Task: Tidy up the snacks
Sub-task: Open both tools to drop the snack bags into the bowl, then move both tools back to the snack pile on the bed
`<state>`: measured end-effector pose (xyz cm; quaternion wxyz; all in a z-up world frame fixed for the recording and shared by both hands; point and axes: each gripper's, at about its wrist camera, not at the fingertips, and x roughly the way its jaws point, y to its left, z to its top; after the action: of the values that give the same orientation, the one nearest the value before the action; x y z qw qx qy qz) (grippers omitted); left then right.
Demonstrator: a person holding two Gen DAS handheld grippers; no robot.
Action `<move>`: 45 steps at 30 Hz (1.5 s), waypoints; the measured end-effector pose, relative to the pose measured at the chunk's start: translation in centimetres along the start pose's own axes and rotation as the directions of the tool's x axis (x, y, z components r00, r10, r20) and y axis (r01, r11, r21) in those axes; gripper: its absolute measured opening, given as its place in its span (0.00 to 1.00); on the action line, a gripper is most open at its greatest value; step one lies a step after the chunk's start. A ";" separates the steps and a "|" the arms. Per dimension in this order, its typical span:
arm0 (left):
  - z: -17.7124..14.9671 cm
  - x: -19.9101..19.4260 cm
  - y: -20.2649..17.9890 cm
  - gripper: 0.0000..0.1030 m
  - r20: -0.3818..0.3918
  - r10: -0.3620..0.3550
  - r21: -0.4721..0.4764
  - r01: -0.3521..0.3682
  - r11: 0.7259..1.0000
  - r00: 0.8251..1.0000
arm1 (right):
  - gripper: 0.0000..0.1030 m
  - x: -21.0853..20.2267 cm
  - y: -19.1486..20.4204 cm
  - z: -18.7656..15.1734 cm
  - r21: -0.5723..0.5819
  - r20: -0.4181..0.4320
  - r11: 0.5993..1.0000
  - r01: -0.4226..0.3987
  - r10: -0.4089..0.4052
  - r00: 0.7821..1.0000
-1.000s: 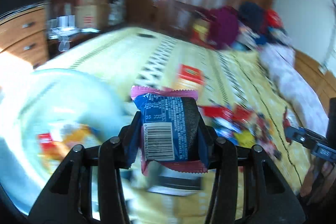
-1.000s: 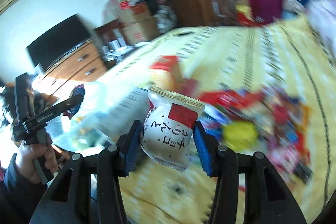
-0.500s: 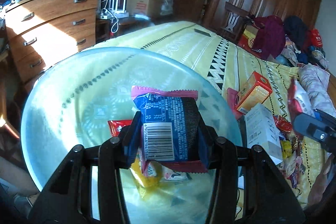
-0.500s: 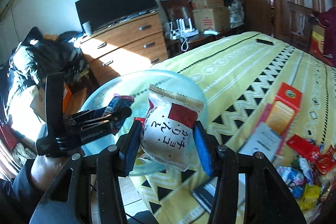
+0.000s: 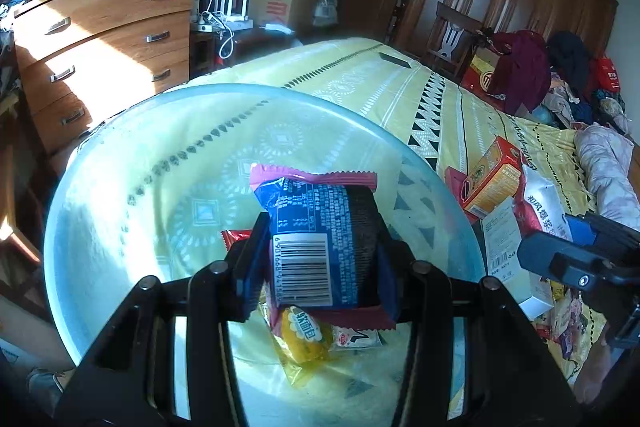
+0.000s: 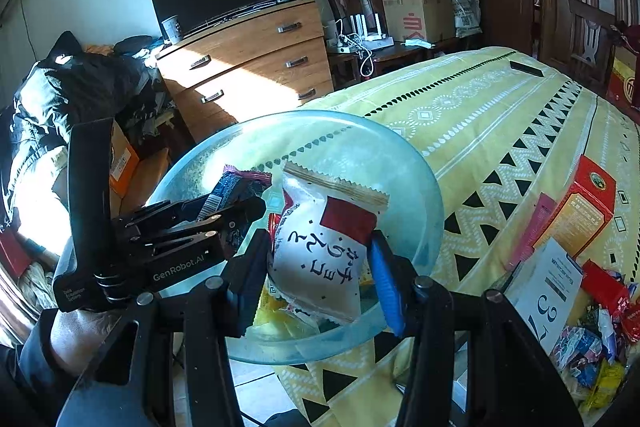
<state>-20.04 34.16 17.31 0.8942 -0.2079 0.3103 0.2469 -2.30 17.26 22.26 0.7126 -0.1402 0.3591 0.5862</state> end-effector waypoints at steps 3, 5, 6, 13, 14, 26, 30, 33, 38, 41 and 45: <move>0.1 0.2 0.2 0.47 -0.002 0.001 0.004 -0.001 1.000 1.000 | 0.51 0.3 0.1 0.0 -0.002 -0.006 1.000 0.000 0.000 1.000; 0.2 0.2 0.3 0.47 -0.003 0.001 0.004 -0.001 1.000 1.000 | 0.51 0.5 0.1 -0.1 -0.001 -0.009 1.000 0.000 0.000 1.000; 0.1 0.2 0.2 0.47 -0.003 0.002 0.004 -0.002 1.000 1.000 | 0.51 0.6 0.0 -0.1 0.001 -0.011 1.000 0.001 -0.001 1.000; 0.1 0.4 0.4 0.51 -0.019 0.009 0.006 -0.009 1.000 1.000 | 0.52 1.1 0.2 0.0 0.000 -0.021 1.000 0.002 -0.002 1.000; 0.2 0.4 0.5 0.52 -0.020 0.010 0.006 -0.010 1.000 1.000 | 0.53 1.1 0.2 0.0 0.001 -0.022 1.000 0.002 -0.002 1.000; 0.3 0.1 0.4 0.73 -0.011 0.052 0.014 -0.051 0.999 0.999 | 0.63 -1.4 0.4 -0.3 0.012 0.021 1.000 -0.002 0.001 1.000; 0.6 -1.1 -0.4 0.74 0.028 0.060 0.020 -0.060 0.998 0.998 | 0.63 -5.5 1.2 -1.1 -0.028 0.122 0.999 0.030 -0.026 0.992; 0.8 -3.3 -1.9 0.82 0.115 0.053 0.030 -0.057 0.998 0.992 | 0.74 -10.4 1.9 -3.1 -0.063 0.259 0.993 0.100 -0.081 0.962; -0.7 -8.6 -6.9 1.00 0.343 -0.009 0.088 -0.023 0.996 0.939 | 0.84 -17.0 0.3 -9.1 -0.005 0.309 0.984 0.178 -0.167 0.936; -2.0 -9.7 -11.7 1.00 0.315 -0.188 0.185 0.134 0.974 0.930 | 0.85 -20.2 -1.6 -14.2 0.066 0.254 0.955 0.288 -0.295 0.921; -4.7 -9.0 -18.5 1.00 0.142 -0.382 0.337 0.318 0.886 0.913 | 0.90 -23.4 -4.8 -20.8 0.175 0.090 0.894 0.412 -0.431 0.898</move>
<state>-17.74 14.24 23.87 0.9723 -0.0930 0.2085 0.0497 -6.31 -14.18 22.43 0.8527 -0.1229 0.3177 0.3961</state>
